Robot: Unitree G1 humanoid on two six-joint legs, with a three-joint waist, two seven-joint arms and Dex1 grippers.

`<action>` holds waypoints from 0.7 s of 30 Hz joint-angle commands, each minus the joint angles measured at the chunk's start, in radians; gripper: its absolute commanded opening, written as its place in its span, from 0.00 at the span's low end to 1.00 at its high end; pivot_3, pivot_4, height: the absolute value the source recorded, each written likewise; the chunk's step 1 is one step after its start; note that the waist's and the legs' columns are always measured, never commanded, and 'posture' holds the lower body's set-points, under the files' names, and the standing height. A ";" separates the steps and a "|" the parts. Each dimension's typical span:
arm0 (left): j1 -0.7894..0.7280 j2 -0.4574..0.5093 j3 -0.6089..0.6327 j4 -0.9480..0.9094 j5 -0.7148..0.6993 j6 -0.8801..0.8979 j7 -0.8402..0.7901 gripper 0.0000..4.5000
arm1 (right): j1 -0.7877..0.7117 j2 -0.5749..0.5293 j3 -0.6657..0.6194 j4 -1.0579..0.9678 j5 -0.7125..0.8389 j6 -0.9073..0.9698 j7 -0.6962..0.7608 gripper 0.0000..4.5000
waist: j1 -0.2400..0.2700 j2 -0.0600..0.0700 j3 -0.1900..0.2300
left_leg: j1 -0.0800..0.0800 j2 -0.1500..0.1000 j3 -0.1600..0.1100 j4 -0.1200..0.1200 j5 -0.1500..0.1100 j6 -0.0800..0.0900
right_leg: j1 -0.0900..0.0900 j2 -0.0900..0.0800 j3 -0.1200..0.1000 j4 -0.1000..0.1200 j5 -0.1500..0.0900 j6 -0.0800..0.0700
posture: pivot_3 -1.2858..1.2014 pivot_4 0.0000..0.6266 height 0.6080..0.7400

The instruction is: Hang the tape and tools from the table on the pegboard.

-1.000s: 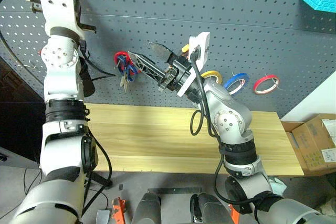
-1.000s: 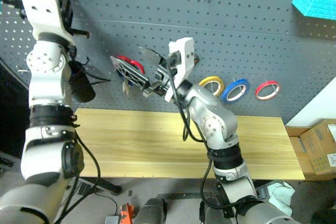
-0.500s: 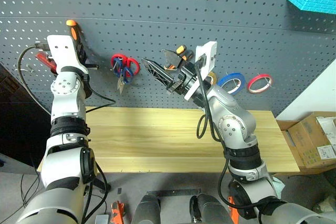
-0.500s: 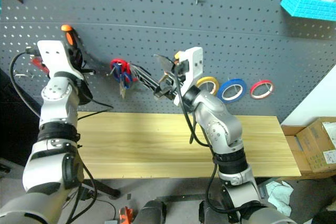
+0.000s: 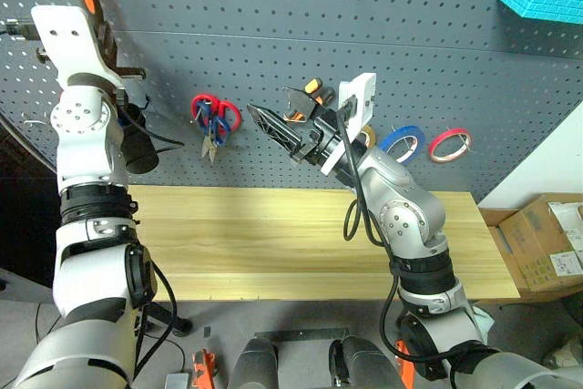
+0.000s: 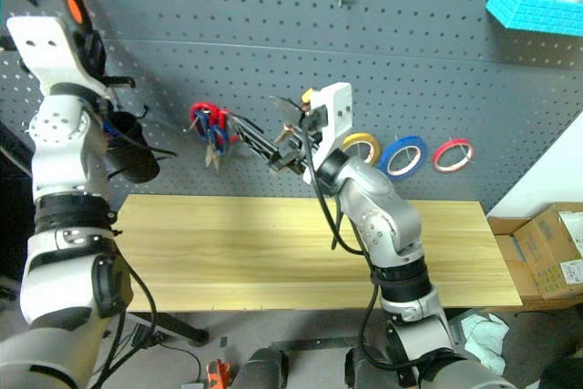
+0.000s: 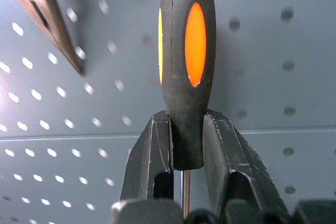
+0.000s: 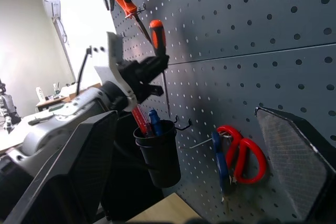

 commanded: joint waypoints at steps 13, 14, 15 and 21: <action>0.256 -0.020 0.073 -0.316 -0.039 0.197 0.031 0.10 | -0.001 0.005 -0.002 0.012 -0.023 -0.052 0.035 1.00 | 0.011 0.000 0.000 | 0.002 0.000 -0.001 0.001 0.001 0.000 | 0.002 0.000 0.000 0.001 -0.001 0.001 | 0.62 0.10 1.00; 0.259 -0.025 0.070 -0.306 -0.044 0.189 0.023 0.10 | -0.002 0.005 -0.002 0.014 -0.024 -0.053 0.036 1.00 | 0.014 0.000 0.000 | 0.002 0.000 -0.001 0.001 0.001 0.000 | 0.002 0.000 0.000 0.001 -0.001 0.001 | 0.62 0.10 1.00; 0.261 -0.028 0.068 -0.298 -0.048 0.185 0.016 0.10 | -0.003 0.005 -0.002 0.015 -0.025 -0.053 0.038 1.00 | 0.017 0.000 0.000 | 0.002 0.000 -0.001 0.001 0.001 0.000 | 0.002 0.000 0.000 0.001 -0.001 0.001 | 0.62 0.10 1.00; 0.254 -0.044 0.061 -0.269 -0.056 0.168 -0.005 0.37 | -0.003 0.007 -0.003 0.014 -0.031 -0.050 0.040 1.00 | 0.021 0.000 0.000 | 0.002 0.000 -0.001 0.000 0.001 0.000 | 0.002 0.000 0.000 0.000 0.000 0.000 | 0.62 0.11 1.00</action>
